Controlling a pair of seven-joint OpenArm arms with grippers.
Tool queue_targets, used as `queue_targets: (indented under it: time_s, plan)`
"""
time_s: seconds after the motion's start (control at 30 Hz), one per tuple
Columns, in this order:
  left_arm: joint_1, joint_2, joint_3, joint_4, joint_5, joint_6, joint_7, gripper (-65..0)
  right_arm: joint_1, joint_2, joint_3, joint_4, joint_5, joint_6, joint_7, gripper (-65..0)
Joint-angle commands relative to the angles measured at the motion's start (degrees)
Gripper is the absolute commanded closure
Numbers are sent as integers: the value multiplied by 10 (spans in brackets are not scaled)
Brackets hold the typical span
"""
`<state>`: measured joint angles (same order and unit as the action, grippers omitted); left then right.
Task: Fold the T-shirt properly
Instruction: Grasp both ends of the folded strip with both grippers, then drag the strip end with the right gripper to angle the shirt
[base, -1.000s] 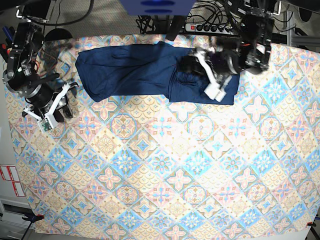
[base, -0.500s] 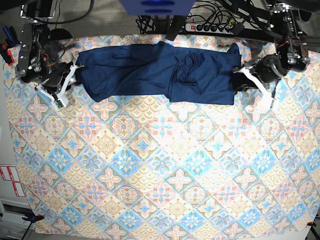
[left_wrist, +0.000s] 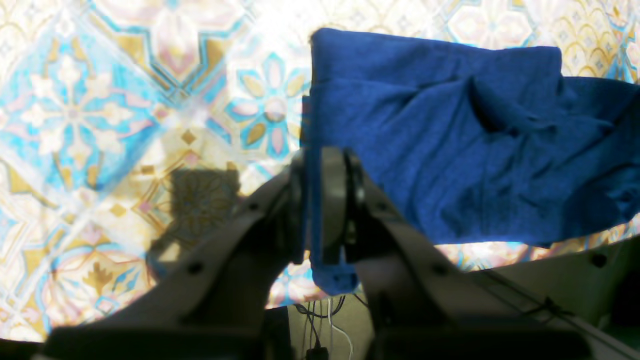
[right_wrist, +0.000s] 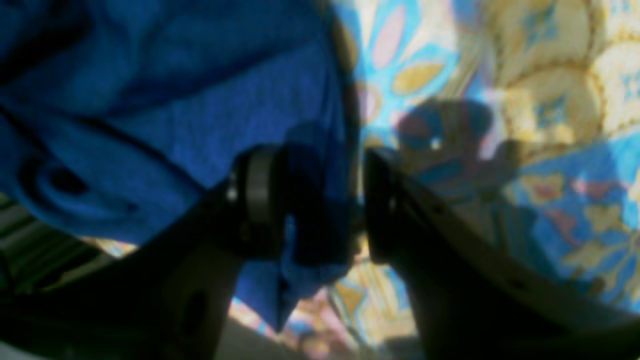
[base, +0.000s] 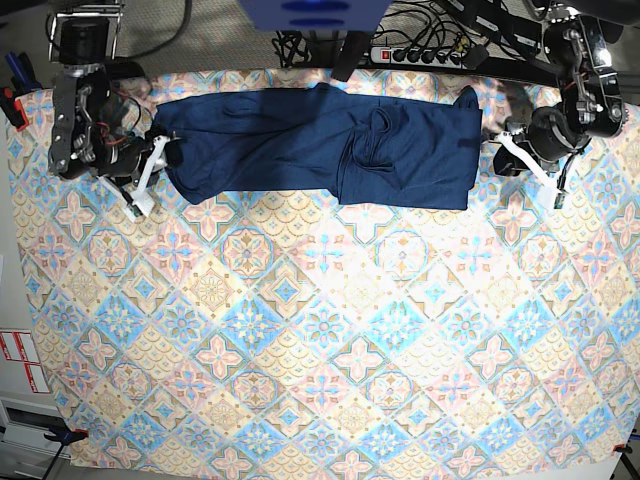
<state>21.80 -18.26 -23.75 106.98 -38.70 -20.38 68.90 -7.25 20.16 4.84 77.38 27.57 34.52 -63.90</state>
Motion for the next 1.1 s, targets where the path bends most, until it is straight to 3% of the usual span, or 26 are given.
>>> queue_targets:
  time_s: [0.0,0.07,0.2,0.33,0.73,0.8,0.9,0.97,1.07]
  plan:
    - [-2,-8,-3,-5,-9,-2,-7,-39,3,5,1,-9,-9,-2,0,-249]
    - [-5,-8,-3,-34,-10,-2,-8,-39,5,3,1,-27,8,-2,0,-249]
    - [-11,-8,-3,-66,-11,-3,-9,-39,5,5,-27,-59,105,-2,-1,-249]
    - [-14,-8,-3,-66,-11,-3,-9,-39,3,29,-72,-61,170,-2,-3,-248]
    - [-13,-7,-3,-66,-11,-3,-9,-39,0,34,-117,-67,191,-2,-3,-241]
    - [-13,-7,-3,-66,-12,-3,-9,-39,0,34,-116,-67,191,-2,-3,-200]
    - [-13,-6,-3,-66,-12,-3,-9,-39,4,34,-113,-95,194,-2,-4,-60]
    - [-13,1,-3,-66,-12,-3,-9,-39,5,34,-113,-113,194,-2,-4,0]
    - [-13,5,-3,-65,-12,-3,-9,-39,25,34,-111,-137,219,-2,-4,-3]
